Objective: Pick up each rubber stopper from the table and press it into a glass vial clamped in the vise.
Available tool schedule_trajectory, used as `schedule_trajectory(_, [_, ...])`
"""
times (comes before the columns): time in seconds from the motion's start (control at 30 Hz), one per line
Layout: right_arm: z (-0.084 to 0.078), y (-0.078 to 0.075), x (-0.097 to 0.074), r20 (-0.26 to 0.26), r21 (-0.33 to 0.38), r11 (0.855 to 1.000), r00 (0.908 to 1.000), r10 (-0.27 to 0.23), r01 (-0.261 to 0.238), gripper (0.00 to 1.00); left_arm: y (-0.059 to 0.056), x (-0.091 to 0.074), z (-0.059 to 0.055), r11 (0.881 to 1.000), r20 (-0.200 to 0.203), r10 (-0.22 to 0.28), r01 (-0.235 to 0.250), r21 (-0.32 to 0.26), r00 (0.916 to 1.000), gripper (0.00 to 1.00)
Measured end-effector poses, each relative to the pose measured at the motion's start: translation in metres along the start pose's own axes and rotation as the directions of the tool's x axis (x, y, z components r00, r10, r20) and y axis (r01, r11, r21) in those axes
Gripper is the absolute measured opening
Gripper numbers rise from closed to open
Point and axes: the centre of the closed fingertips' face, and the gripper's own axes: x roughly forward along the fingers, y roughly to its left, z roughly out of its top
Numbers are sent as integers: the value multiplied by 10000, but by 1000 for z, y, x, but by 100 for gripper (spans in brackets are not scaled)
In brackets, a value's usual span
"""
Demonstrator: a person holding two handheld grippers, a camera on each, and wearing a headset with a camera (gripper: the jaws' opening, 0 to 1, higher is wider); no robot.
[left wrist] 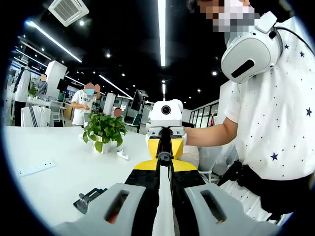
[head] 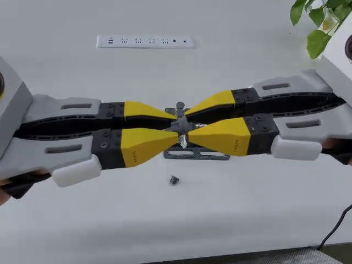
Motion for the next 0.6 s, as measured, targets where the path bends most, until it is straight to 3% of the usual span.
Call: schedule_trajectory(0.6, [-5,-5,2,-283,-96,9998,9995,-168,166,6,4,-2,-5,9999,-42,99,-99,-82,9999,5])
